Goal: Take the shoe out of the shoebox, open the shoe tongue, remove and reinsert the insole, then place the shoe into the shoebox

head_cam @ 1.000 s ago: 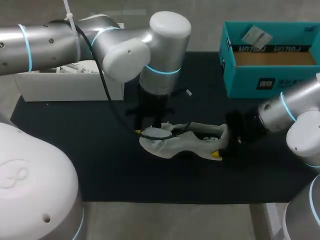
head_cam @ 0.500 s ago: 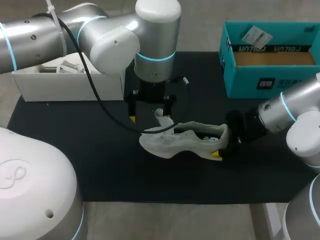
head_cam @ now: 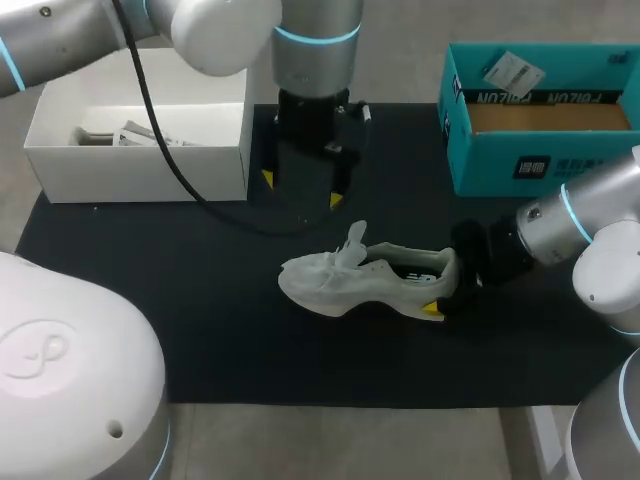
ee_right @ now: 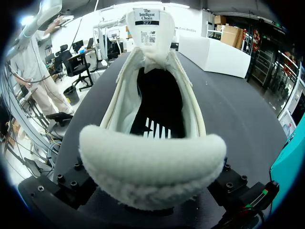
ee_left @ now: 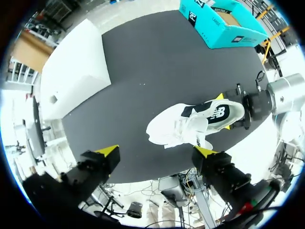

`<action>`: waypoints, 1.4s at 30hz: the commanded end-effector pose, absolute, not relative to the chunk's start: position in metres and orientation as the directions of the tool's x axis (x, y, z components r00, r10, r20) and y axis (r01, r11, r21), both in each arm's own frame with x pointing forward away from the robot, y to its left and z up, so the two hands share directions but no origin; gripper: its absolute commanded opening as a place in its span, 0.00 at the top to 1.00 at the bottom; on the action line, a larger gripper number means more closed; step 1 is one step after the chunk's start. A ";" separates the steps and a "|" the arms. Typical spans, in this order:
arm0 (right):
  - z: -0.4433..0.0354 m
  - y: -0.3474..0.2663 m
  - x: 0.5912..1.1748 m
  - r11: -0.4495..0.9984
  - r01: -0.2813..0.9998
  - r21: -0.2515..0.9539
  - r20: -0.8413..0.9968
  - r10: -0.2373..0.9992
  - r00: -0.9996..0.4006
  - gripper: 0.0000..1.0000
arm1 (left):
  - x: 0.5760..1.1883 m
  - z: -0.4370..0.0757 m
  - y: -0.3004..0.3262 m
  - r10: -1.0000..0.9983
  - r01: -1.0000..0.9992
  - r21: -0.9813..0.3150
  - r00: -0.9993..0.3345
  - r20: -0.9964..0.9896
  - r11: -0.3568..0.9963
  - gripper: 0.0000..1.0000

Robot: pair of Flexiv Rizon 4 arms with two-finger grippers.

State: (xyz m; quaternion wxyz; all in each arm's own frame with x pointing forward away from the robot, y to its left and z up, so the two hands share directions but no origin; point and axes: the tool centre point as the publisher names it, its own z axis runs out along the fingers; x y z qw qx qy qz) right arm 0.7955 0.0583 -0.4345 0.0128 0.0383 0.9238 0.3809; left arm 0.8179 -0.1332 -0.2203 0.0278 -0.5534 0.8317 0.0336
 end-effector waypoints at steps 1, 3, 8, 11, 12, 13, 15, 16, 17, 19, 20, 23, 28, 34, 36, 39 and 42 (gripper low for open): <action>-0.440 0.059 0.796 0.709 0.061 0.703 0.003 0.083 -0.997 1.00 | 0.824 -0.215 -0.143 -0.492 -0.510 0.231 -0.860 -0.135 0.828 0.00; -0.440 0.059 0.796 0.709 0.061 0.703 0.003 0.083 -0.997 1.00 | 0.824 -0.215 -0.143 -0.492 -0.510 0.231 -0.860 -0.135 0.828 0.00; -0.440 0.059 0.796 0.709 0.061 0.703 0.003 0.083 -0.997 1.00 | 0.824 -0.215 -0.143 -0.492 -0.510 0.231 -0.860 -0.135 0.828 0.00; -0.440 0.059 0.796 0.709 0.061 0.703 0.003 0.083 -0.997 1.00 | 0.824 -0.216 -0.153 -0.481 -0.488 0.007 -0.863 -0.152 0.873 0.00; -0.440 0.059 0.796 0.709 0.061 0.703 0.003 0.083 -0.997 1.00 | 0.825 -0.216 -0.154 -0.486 -0.484 -0.052 -0.864 -0.131 0.874 0.00; -0.440 0.059 0.796 0.709 0.061 0.703 0.003 0.083 -0.997 1.00 | 0.827 -0.216 -0.155 -0.486 -0.483 -0.056 -0.865 -0.127 0.874 0.00; -0.440 0.059 0.796 0.709 0.061 0.703 0.003 0.083 -0.997 1.00 | 0.831 -0.219 -0.164 -0.441 -0.425 -0.145 -0.890 -0.113 0.894 0.00; -0.440 0.059 0.796 0.709 0.061 0.703 0.003 0.083 -0.997 1.00 | 0.833 -0.220 -0.169 -0.400 -0.380 -0.163 -0.910 -0.111 0.910 0.18; -0.440 0.059 0.796 0.709 0.061 0.703 0.003 0.083 -0.997 1.00 | 0.834 -0.221 -0.171 -0.395 -0.370 -0.194 -0.913 -0.107 0.908 0.59; -0.440 0.059 0.796 0.709 0.061 0.703 0.003 0.083 -0.997 1.00 | 0.833 -0.223 -0.179 -0.335 -0.307 -0.211 -0.935 -0.113 0.928 1.00; -0.440 0.059 0.796 0.709 0.061 0.703 0.003 0.083 -0.997 1.00 | 0.833 -0.223 -0.182 -0.317 -0.286 -0.231 -0.942 -0.108 0.930 1.00; -0.440 0.059 0.796 0.709 0.061 0.703 0.003 0.083 -0.997 1.00 | 0.831 -0.222 -0.191 -0.213 -0.185 -0.254 -0.973 -0.088 0.949 1.00; -0.440 0.059 0.796 0.709 0.061 0.703 0.003 0.083 -0.997 1.00 | 0.827 -0.221 -0.209 0.002 0.014 -0.245 -0.999 -0.047 0.969 1.00; -0.440 0.059 0.796 0.709 0.061 0.703 0.003 0.083 -0.997 1.00 | 0.827 -0.221 -0.209 0.002 0.014 -0.245 -0.999 -0.047 0.969 1.00; -0.440 0.059 0.796 0.709 0.061 0.703 0.003 0.083 -0.997 1.00 | 0.827 -0.221 -0.209 0.002 0.014 -0.245 -0.999 -0.047 0.969 1.00; -0.440 0.059 0.796 0.709 0.061 0.703 0.003 0.083 -0.997 1.00 | 0.827 -0.221 -0.209 0.002 0.014 -0.245 -0.999 -0.047 0.969 1.00; -0.440 0.059 0.796 0.709 0.061 0.703 0.003 0.083 -0.997 1.00 | 0.827 -0.221 -0.209 0.002 0.014 -0.245 -0.999 -0.047 0.969 1.00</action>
